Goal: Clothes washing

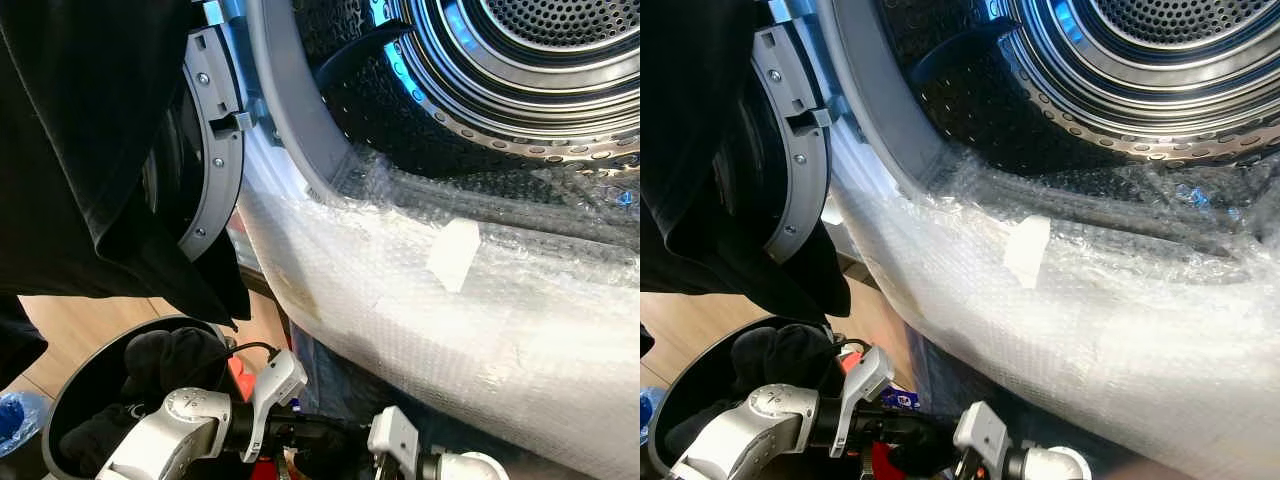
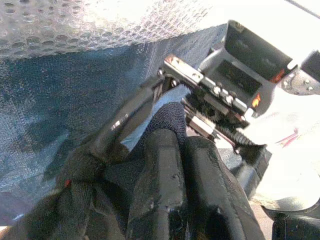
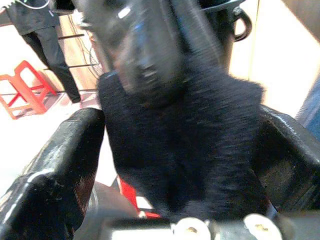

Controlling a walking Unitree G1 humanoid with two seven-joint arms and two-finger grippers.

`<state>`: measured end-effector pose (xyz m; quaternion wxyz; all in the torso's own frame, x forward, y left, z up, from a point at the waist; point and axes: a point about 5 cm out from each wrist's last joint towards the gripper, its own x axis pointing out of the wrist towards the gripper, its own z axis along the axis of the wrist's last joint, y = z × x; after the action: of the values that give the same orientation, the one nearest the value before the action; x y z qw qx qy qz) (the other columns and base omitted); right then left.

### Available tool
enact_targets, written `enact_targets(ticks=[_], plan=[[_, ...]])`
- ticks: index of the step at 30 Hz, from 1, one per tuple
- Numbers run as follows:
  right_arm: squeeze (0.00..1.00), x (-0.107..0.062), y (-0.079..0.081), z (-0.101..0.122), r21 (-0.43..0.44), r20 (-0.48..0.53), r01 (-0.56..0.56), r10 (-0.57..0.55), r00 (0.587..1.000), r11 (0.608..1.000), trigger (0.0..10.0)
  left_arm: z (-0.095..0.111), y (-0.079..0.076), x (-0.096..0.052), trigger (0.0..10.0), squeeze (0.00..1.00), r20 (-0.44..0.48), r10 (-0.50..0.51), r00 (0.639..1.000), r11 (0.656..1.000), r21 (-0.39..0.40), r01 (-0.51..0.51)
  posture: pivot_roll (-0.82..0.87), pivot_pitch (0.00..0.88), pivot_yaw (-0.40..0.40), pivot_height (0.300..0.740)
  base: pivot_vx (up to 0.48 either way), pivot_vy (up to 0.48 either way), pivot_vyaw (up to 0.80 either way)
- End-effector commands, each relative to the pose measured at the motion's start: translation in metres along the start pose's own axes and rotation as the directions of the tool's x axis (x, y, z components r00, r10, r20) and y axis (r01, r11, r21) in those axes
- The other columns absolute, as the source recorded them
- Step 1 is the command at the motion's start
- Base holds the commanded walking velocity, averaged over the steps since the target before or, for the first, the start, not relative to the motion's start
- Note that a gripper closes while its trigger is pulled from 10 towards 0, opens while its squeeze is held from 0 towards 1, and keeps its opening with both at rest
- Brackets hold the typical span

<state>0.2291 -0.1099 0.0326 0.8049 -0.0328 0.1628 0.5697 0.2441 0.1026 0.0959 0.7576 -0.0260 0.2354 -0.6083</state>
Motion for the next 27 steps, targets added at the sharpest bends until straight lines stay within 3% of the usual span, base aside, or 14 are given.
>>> enact_targets(ticks=[1, 2, 3, 4, 5, 27], plan=[[0.00, 0.0028, 0.0020, -0.0037, -0.017, -0.031, -0.019, 0.019, 0.999, 1.000, 8.0, 0.0027, -0.0011, -0.0036, 0.0, 0.00, 0.003, 0.011, 1.000, 1.000, 0.020, -0.011, -0.02, 0.000, 0.147, 0.740, 0.000, 0.000, 0.00], [0.00, 0.0029, 0.0023, -0.0052, -0.023, -0.041, -0.022, 0.021, 0.999, 0.999, 8.0, 0.0027, -0.0013, -0.0032, 0.0, 0.00, 0.003, 0.010, 1.000, 1.000, 0.020, -0.010, -0.02, 0.000, 0.147, 0.740, 0.000, 0.000, 0.00], [0.00, 0.0030, 0.0024, -0.0064, -0.017, -0.043, -0.023, 0.022, 0.999, 1.000, 5.1, 0.0027, -0.0016, -0.0028, 0.0, 0.00, 0.004, 0.009, 1.000, 1.000, 0.021, -0.009, -0.02, 0.000, 0.147, 0.740, 0.000, 0.000, 0.00], [0.00, 0.0031, 0.0022, -0.0070, -0.007, -0.039, -0.021, 0.021, 0.999, 1.000, 0.9, 0.0028, -0.0019, -0.0025, 0.0, 0.00, 0.006, 0.008, 1.000, 1.000, 0.020, -0.008, -0.02, 0.000, 0.147, 0.740, 0.000, 0.000, 0.00], [0.00, 0.0031, 0.0021, -0.0070, -0.005, -0.038, -0.021, 0.021, 0.999, 1.000, 0.0, 0.0029, -0.0020, -0.0025, 0.0, 0.00, 0.007, 0.007, 1.000, 1.000, 0.020, -0.007, -0.02, 0.000, 0.147, 0.740, 0.000, 0.000, 0.00], [0.00, -0.0048, -0.0051, -0.0096, -0.015, -0.072, -0.022, 0.021, 0.997, 1.000, 0.0, 0.0049, 0.0017, -0.0024, 0.0, 0.00, 0.015, 0.024, 1.000, 0.999, 0.021, -0.024, -0.02, 0.000, 0.135, 0.740, 0.000, 0.000, 0.00]])
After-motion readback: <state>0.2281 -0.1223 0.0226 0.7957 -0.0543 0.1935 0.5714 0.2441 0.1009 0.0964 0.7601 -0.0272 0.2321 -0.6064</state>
